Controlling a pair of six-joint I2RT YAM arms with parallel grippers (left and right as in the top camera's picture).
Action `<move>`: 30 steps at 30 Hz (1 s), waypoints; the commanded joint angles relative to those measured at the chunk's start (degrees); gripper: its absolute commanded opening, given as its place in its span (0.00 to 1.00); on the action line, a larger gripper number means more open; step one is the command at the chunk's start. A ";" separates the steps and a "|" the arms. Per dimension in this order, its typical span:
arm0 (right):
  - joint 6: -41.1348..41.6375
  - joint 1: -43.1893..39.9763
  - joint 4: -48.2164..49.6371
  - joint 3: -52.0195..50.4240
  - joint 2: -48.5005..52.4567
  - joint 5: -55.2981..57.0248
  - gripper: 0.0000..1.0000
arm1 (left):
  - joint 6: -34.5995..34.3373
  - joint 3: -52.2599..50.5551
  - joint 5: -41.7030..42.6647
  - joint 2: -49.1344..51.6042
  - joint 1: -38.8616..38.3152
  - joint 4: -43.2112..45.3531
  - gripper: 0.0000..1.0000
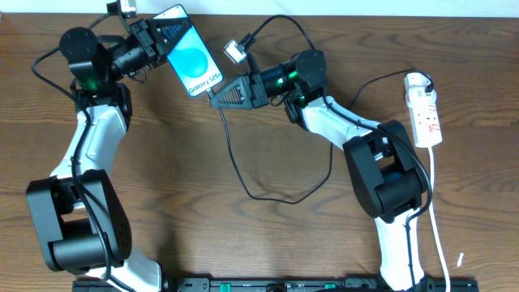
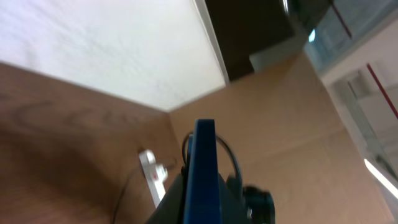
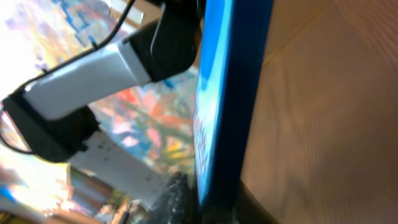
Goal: Plug charger to phone and switch on socket
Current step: 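Push the held plug into the phone's bottom port with right gripper, then open the right gripper and raise it away from the phone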
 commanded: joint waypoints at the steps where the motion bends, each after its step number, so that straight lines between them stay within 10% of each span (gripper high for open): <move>1: -0.68 -0.07 0.24 0.61 -0.83 4.92 0.36 | 0.15 1.27 3.28 -2.01 -0.85 0.50 0.08; 8: -0.68 -0.07 0.22 0.61 -0.83 4.46 0.99 | 0.57 1.27 2.71 -2.01 -0.22 0.48 0.07; 21: -11.15 -1.27 -0.52 0.59 -0.83 0.70 0.99 | -1.27 1.27 3.13 -2.01 6.01 0.46 0.07; 30: -29.07 -3.50 -25.53 0.59 -0.83 3.50 0.99 | -2.73 1.27 4.33 -2.01 7.30 0.46 0.08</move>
